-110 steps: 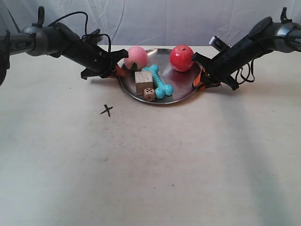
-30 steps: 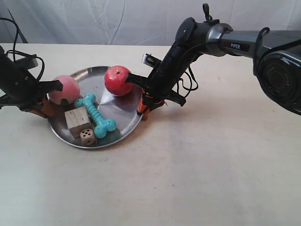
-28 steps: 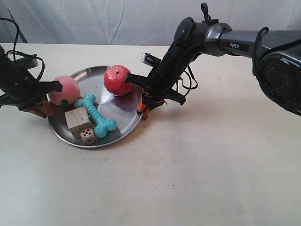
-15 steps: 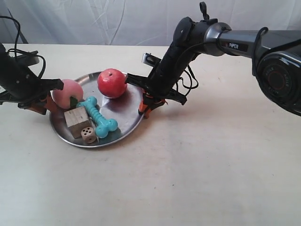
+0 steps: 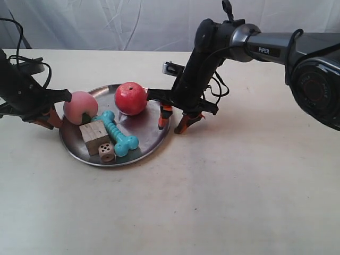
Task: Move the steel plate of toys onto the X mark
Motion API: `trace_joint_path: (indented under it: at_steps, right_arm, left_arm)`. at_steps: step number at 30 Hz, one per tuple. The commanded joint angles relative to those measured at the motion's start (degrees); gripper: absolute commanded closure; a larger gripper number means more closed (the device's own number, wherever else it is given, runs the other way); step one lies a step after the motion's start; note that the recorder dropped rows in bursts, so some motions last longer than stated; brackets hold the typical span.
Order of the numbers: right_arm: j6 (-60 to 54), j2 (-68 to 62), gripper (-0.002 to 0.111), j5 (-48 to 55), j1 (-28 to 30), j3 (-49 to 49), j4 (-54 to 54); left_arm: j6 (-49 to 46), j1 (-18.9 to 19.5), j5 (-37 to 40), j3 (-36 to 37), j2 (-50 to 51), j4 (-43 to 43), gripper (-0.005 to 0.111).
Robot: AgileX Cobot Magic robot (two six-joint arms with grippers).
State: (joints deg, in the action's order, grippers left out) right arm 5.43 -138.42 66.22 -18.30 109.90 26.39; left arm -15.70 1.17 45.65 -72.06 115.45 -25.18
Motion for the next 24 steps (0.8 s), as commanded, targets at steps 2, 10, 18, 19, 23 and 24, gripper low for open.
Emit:
trace_joint_path:
  at_steps: [2,10,18,19,23,24]
  right_arm:
    - [0.78,3.29,0.057,0.88,0.32,-0.04,-5.80]
    - [0.78,5.98,0.057,1.13,0.32,-0.04,-6.40]
    - [0.65,7.23,0.059,3.75,0.32,-0.04,-9.45]
    - [0.57,7.34,0.063,3.75,0.32,-0.04,-9.87]
    - [-0.19,7.46,0.085,3.75,0.32,-0.04,-10.47]
    - [-0.70,7.54,0.092,3.75,0.32,-0.04,-10.47]
  left_arm:
    - [0.24,-0.10,0.62,-0.17,-1.80,0.44,0.093]
    - [0.12,-0.10,0.75,-0.17,-4.82,1.65,0.093]
    - [0.27,-0.10,1.96,-0.15,-7.52,3.18,0.099]
    - [0.27,-0.10,2.07,-0.15,-8.08,3.18,0.104]
    - [0.27,-0.10,2.20,-0.15,-10.26,3.29,0.107]
    - [0.27,-0.10,2.20,-0.15,-10.81,3.29,0.107]
